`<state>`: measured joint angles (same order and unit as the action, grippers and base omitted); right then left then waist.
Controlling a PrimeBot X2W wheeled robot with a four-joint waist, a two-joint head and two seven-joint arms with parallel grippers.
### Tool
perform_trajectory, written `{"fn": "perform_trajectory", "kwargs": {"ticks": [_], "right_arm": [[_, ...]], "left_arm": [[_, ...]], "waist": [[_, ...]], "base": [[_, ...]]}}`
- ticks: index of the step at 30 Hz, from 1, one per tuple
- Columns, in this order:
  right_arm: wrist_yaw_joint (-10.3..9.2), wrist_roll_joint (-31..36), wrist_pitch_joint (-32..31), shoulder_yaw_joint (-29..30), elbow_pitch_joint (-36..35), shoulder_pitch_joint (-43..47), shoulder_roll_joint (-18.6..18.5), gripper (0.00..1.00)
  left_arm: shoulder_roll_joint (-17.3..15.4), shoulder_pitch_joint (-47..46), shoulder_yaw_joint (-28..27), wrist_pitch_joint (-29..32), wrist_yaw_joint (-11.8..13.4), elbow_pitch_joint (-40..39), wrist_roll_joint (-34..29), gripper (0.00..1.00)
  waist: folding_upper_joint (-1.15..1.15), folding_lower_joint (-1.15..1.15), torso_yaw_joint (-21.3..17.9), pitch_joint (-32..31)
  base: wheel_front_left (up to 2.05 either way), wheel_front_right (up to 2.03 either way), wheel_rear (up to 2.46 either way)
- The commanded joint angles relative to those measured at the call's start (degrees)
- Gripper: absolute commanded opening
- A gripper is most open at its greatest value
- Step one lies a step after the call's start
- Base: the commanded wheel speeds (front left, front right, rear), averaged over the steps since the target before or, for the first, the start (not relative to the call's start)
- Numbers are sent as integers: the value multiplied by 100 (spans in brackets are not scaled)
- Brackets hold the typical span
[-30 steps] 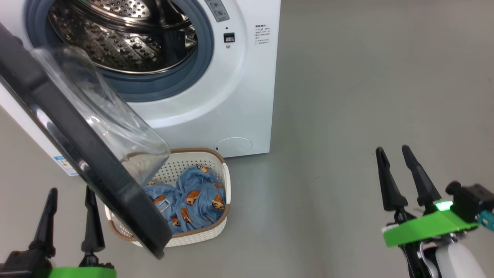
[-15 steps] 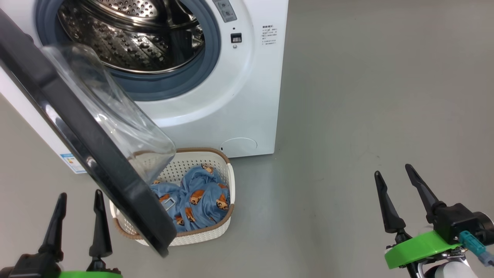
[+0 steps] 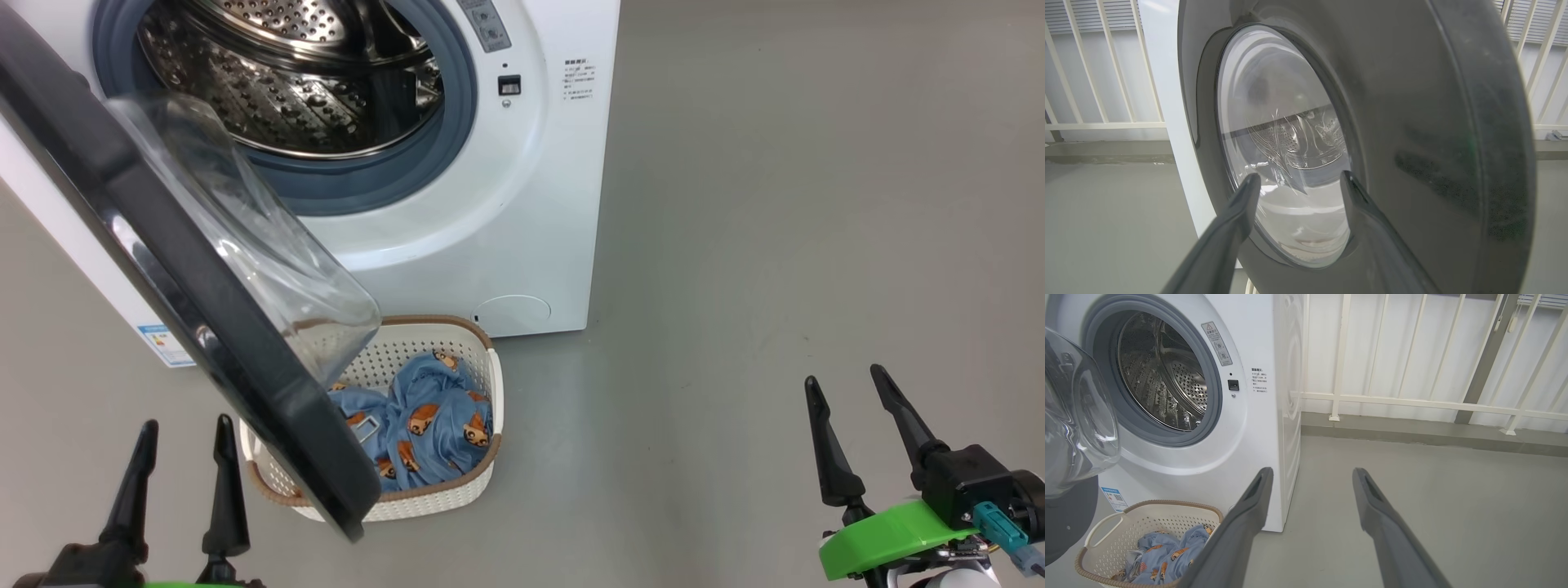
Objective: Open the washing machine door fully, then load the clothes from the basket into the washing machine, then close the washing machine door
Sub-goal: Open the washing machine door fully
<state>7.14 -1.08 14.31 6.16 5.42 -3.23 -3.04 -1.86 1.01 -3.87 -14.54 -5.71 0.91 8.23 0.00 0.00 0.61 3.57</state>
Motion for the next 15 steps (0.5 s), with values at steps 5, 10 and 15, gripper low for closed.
{"fn": "perform_trajectory", "kwargs": {"ticks": [5, 10, 15], "right_arm": [[35, 93, 69, -113, -97, -8, 3, 100], [35, 112, 69, -111, -68, 4, 10, 100], [35, 100, 69, -116, -71, -3, 13, 100]], "left_arm": [[-101, -43, -161, -46, 12, 47, -47, 100], [-101, -36, -144, -46, -22, 177, -60, 100], [-101, -42, -157, -46, -45, 218, -50, 100]], "waist": [[0, 0, 1, -25], [0, 0, 4, -44], [0, 0, 6, -19]], "base": [[0, 0, 0], [0, 0, 0], [0, 0, 0]]}}
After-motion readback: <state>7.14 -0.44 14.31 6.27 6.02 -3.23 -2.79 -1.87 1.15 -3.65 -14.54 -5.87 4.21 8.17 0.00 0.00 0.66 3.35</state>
